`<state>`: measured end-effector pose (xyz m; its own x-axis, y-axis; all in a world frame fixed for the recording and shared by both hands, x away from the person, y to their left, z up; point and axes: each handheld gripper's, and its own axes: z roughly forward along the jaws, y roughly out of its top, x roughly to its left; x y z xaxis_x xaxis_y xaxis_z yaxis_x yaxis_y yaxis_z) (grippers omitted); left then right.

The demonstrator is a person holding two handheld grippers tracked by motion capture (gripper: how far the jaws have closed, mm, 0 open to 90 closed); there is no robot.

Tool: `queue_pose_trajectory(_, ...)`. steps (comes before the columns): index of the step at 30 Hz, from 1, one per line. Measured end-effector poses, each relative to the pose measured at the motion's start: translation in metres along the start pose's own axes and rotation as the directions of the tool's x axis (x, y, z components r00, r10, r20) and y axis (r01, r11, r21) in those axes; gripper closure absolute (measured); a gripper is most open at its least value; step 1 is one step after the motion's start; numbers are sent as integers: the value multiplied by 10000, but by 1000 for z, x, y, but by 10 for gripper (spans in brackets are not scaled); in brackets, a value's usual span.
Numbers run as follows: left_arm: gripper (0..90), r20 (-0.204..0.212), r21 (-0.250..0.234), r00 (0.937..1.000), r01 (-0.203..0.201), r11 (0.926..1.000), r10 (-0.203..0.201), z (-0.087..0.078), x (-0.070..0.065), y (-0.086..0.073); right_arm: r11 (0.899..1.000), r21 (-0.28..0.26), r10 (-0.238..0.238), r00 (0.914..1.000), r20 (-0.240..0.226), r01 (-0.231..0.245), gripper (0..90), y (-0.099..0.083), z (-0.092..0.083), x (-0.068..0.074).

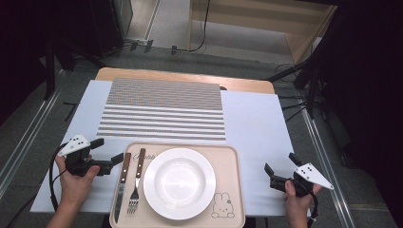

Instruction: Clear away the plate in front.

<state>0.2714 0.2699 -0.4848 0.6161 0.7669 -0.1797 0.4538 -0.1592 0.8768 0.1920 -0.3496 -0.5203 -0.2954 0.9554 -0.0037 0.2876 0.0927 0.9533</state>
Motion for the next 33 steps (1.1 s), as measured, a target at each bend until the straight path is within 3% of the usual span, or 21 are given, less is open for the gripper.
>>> queue_pose_trajectory(16,0,-563,-227,9982,177,9996,-190,-16,17,-8,10000,-4,35,10000,-3,-35,0,0,0,0)
queue_pose_trajectory(33,0,-1373,-272,9897,379,9989,-413,-38,36,-20,10000,47,-28,10000,-24,29,0,0,0,0)
